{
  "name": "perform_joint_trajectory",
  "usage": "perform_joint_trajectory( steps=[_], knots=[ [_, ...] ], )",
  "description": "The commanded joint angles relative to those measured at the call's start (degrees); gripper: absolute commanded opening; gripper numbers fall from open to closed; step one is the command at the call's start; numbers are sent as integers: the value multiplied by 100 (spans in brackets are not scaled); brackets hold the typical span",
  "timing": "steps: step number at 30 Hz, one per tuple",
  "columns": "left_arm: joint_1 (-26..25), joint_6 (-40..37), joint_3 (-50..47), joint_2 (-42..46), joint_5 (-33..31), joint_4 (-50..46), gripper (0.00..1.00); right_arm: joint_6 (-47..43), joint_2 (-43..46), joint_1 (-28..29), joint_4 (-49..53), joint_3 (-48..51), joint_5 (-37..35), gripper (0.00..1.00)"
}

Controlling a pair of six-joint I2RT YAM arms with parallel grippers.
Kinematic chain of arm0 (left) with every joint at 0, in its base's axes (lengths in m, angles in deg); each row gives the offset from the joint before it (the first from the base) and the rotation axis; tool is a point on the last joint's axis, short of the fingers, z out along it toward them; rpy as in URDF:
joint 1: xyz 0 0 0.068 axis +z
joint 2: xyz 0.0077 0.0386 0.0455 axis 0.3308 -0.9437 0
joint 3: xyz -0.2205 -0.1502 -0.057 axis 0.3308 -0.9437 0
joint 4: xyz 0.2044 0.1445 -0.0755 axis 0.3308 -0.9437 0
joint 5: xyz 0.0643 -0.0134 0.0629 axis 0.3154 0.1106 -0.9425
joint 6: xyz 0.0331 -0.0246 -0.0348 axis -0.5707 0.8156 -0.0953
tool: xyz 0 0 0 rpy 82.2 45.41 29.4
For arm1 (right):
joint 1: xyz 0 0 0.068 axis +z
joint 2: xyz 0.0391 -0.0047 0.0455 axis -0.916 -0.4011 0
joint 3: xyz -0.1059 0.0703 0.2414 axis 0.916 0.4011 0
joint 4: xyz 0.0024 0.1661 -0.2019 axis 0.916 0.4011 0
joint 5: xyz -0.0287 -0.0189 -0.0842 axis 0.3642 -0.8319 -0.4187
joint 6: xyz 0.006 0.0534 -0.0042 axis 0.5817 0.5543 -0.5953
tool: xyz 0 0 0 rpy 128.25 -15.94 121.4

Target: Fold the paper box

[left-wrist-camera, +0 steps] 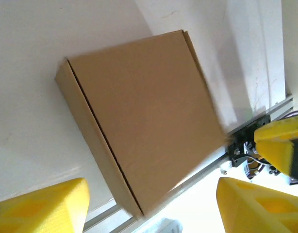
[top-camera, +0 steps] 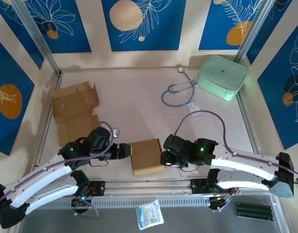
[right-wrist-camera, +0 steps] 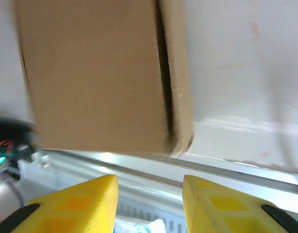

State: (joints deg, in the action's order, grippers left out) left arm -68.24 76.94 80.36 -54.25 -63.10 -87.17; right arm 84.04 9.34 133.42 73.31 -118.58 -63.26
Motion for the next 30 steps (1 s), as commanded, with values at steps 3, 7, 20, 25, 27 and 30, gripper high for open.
perform_joint_trajectory(
  steps=[3,7,20,25,27,30],
  knots=[
    [-38,239,-541,33,-459,-82,84,10,206,-127,-349,441,-417,65],
    [-38,326,-992,-810,225,1303,89,-909,-27,-463,-1093,845,-244,85],
    [-67,834,-582,-3361,1093,3833,64,-2214,-1102,-1882,-3138,984,1780,59],
    [47,697,-205,-3838,863,3857,56,-2279,-2338,-1918,-2701,194,1777,52],
    [238,599,-39,-3992,763,3773,55,-2231,-2744,-2026,-2474,-198,1770,50],
    [710,302,359,-4342,578,3615,54,-2070,-3325,-2226,-2239,-931,1457,50]
  ],
)
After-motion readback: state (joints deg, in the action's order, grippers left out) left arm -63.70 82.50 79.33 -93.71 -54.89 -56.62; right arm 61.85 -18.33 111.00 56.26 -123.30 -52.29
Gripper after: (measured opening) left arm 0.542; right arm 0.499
